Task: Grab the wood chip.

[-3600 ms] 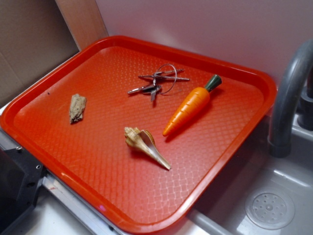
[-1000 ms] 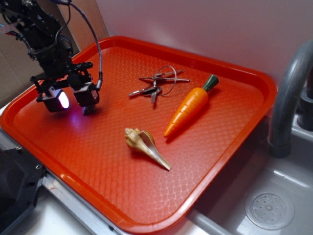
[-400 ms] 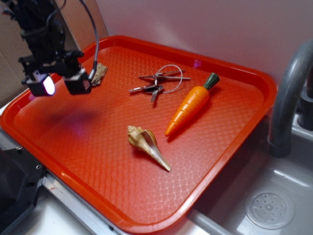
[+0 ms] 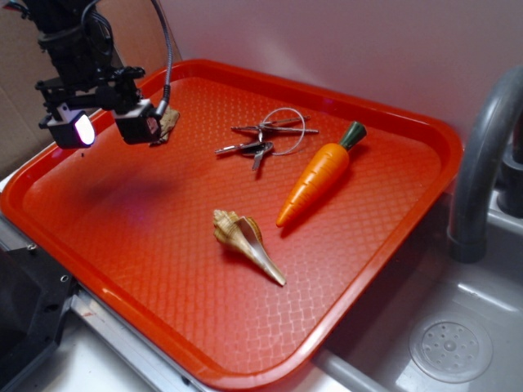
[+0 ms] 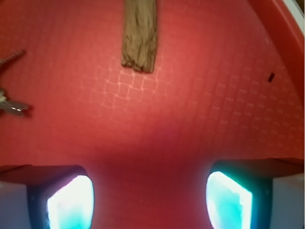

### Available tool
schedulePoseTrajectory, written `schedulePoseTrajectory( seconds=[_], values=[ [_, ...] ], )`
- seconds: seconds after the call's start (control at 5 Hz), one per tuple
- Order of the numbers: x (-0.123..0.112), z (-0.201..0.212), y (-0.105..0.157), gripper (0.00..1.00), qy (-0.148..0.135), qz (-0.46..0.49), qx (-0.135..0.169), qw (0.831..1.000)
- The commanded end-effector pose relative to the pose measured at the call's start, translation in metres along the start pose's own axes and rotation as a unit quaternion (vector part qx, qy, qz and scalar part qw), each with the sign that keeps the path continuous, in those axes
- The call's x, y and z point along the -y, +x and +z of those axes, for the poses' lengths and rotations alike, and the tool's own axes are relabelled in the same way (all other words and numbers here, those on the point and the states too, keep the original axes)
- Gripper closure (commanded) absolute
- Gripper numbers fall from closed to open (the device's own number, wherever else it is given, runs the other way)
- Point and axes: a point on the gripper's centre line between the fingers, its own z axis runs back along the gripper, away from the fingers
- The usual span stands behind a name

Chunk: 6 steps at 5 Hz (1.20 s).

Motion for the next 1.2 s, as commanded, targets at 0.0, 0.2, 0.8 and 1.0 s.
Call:
schedulePoseTrajectory(
  seconds=[0.0, 0.2, 0.8, 1.0],
  values=[
    [-0.002, 0.015, 0.017, 0.0, -0.028, 0.01, 0.021, 0.999],
    [0.004, 0.021, 0.024, 0.0, -0.037, 0.014, 0.024, 0.999],
    [0.017, 0.019, 0.055, 0.0, -0.038, 0.01, 0.023, 0.999],
    [0.018, 0.012, 0.066, 0.0, -0.035, 0.017, 0.034, 0.999]
  ],
)
